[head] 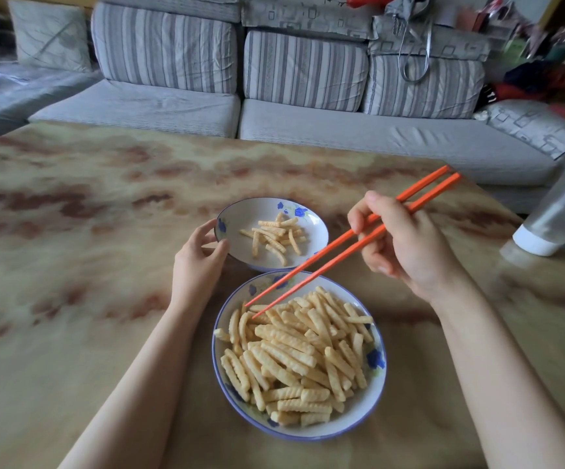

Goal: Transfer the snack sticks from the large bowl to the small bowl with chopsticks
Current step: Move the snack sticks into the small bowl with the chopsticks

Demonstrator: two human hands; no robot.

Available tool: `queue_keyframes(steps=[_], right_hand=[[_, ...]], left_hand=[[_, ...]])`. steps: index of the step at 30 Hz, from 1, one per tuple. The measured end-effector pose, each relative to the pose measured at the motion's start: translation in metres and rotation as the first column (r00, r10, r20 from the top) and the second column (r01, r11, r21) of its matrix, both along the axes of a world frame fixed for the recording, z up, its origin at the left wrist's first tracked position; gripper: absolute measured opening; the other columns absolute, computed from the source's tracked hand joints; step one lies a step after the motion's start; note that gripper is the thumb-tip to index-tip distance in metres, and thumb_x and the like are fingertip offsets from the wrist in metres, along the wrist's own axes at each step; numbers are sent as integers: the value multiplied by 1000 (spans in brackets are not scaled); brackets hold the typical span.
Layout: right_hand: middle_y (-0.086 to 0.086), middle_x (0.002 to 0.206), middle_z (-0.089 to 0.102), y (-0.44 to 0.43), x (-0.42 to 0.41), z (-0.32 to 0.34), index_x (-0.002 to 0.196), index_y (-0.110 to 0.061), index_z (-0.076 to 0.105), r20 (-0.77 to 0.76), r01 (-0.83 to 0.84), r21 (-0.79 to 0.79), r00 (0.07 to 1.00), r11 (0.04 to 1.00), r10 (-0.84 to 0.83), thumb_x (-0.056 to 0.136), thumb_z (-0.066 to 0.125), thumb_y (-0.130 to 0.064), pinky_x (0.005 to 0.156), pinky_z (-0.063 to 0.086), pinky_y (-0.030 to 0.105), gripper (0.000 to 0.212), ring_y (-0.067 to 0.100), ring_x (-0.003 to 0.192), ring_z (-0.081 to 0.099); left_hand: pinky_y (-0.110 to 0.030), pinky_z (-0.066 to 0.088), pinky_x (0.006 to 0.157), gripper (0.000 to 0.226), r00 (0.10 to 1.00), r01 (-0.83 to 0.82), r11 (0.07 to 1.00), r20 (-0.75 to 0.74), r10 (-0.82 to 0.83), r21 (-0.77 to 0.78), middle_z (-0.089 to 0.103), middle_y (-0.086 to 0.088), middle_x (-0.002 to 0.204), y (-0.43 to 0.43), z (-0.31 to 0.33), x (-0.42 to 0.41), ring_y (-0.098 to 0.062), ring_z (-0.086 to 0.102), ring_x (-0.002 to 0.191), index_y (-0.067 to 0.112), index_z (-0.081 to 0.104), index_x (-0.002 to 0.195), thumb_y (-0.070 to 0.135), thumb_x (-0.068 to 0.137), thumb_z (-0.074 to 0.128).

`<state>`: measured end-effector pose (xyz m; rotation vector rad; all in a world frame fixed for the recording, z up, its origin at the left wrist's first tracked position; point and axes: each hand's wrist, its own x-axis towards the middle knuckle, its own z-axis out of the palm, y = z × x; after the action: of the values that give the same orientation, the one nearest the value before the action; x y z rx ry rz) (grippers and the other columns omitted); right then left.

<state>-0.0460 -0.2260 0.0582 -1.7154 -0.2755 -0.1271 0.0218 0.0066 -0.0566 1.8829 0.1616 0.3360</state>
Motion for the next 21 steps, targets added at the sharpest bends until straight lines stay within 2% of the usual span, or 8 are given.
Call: queue_keyframes(steps=[6, 9, 12, 17, 21], right_hand=[[3, 37, 35, 5, -2, -9, 63, -18, 56, -48, -50, -30, 998, 998, 48, 103, 32, -23, 39, 16, 26, 48, 12, 29, 29], [1, 35, 35, 7, -3, -12, 65, -12, 51, -54, -51, -13, 997, 999, 50, 103, 30, -21, 34, 21, 17, 45, 11, 29, 30], [3, 34, 35, 4, -3, -12, 64, -11, 48, -62, -33, 25, 997, 999, 34, 104, 29, -22, 33, 23, 15, 45, 12, 27, 29], [4, 32, 33, -6, 1, -7, 66, -8, 45, -55, 65, 149, 997, 987, -58, 103, 26, -21, 33, 21, 15, 43, 15, 26, 25], [2, 36, 38, -9, 14, -10, 64, -11, 47, -30, 236, 319, 971, 918, -239, 102, 31, -20, 34, 21, 16, 42, 15, 27, 27]], left_hand=[[-31, 52, 83, 41, 1000, 1, 1000, 4, 0, -7, 68, 5, 99, 0, 1, -1, -15, 67, 76, 28, 59, 128, 19, 88, 59], [-32, 53, 83, 42, 1000, 4, 1000, 4, -4, -2, 68, 5, 99, 0, 1, -1, -16, 67, 76, 28, 58, 129, 19, 88, 58], [-31, 52, 82, 41, 1000, 5, 1000, 3, -5, -3, 68, 5, 100, 0, 1, 0, -16, 68, 76, 28, 59, 128, 19, 88, 58], [-31, 52, 82, 41, 1000, 3, 1000, 6, -3, 1, 68, 7, 97, 0, 0, -1, -17, 68, 76, 27, 59, 128, 19, 88, 59], [-31, 51, 84, 41, 1000, -1, 1000, 4, 1, 3, 69, 5, 100, 0, 0, 0, -17, 68, 80, 28, 59, 127, 19, 87, 58]])
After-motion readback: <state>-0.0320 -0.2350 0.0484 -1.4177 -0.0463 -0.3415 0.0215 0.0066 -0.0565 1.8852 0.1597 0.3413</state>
